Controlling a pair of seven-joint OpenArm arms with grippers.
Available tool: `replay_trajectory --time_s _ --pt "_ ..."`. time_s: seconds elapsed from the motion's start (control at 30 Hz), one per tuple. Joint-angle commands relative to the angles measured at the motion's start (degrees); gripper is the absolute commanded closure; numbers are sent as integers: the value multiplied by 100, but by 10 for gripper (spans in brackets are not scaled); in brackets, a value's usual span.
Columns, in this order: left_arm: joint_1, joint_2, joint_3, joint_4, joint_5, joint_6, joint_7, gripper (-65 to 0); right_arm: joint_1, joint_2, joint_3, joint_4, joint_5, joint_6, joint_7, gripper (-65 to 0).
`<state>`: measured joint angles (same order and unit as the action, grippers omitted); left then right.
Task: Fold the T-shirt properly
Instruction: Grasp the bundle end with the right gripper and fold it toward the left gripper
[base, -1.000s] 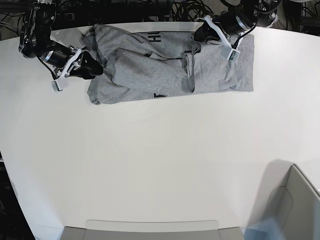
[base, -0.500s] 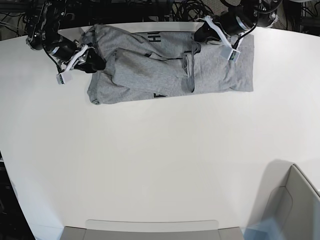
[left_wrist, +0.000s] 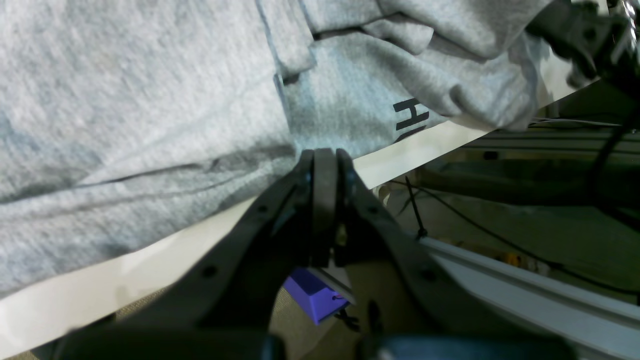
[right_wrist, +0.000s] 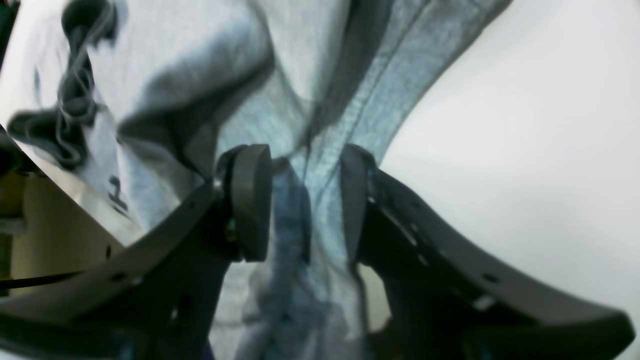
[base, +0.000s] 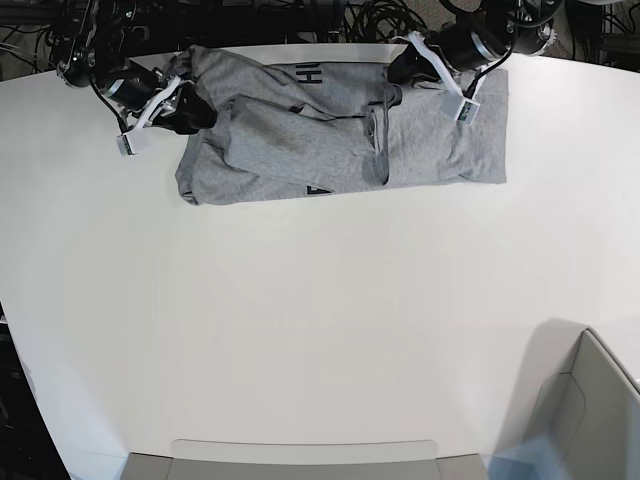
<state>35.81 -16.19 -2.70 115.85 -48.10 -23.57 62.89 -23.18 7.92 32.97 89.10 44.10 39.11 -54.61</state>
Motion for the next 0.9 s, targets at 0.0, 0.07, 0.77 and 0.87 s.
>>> replay_trajectory --time_s 0.0,0.07,0.77,0.87 --pt "10 -30 -33 67 -91 -30 -61 0 -7 82 197 70 -194 40 -135 -240" --pt "10 -30 -7 67 -91 -30 -61 0 10 91 338 61 -194 -109 -135 -240" --pt "10 -21 2 67 -109 -30 -61 0 151 -120 -110 -35 -810 -179 76 -240" --pt "10 -21 -33 67 -109 -30 -61 0 160 -225 -418 -44 -801 -179 76 -240"
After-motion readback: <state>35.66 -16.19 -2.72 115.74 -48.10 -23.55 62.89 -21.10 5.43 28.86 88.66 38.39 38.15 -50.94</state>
